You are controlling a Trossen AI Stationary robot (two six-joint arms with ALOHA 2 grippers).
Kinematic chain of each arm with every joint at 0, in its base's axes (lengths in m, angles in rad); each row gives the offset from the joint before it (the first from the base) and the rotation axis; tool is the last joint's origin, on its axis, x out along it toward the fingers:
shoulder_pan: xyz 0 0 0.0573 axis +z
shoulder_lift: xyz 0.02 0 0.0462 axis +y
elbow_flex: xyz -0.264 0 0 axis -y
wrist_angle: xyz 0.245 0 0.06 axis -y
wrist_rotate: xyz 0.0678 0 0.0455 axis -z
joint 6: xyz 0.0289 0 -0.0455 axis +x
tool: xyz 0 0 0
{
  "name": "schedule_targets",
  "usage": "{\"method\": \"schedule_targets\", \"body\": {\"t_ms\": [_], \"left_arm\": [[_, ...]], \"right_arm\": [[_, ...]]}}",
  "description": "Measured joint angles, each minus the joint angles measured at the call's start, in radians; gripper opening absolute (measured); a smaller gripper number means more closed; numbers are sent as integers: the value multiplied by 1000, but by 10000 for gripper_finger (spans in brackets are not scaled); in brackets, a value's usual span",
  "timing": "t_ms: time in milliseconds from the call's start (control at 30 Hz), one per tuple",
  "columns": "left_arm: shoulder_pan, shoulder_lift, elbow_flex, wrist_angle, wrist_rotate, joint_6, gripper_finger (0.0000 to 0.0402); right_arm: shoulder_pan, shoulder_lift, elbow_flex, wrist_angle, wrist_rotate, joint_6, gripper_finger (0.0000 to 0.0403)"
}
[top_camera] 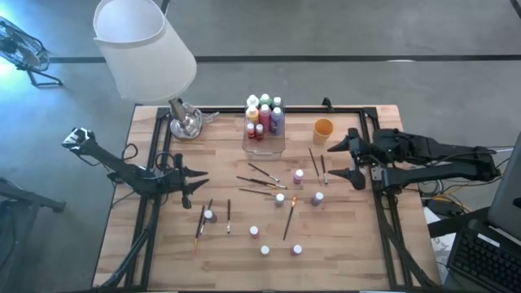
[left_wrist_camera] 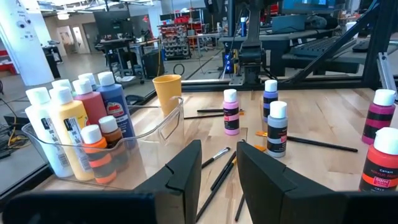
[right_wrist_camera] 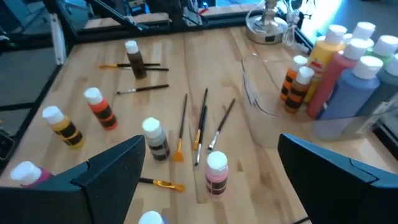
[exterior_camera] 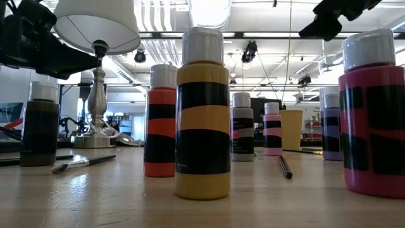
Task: Pick & Place Paint Supplies
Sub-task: Put the small pink paint bottle into the bin
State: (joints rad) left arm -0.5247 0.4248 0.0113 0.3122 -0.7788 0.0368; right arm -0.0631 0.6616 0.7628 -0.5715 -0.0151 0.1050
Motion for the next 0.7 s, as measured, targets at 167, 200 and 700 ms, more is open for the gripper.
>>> {"method": "schedule_targets", "body": {"t_ms": [167, 200, 700], "left_arm": [[0, 0, 0, 0, 0, 0, 108], [0, 0, 0, 0, 0, 0, 108], [0, 0, 0, 0, 0, 0, 108]], "right_arm": [[0, 36, -4, -9, 41, 0, 363], [0, 43, -7, -10, 45, 0, 363], [0, 186, -185, 166, 72, 68, 363]]}}
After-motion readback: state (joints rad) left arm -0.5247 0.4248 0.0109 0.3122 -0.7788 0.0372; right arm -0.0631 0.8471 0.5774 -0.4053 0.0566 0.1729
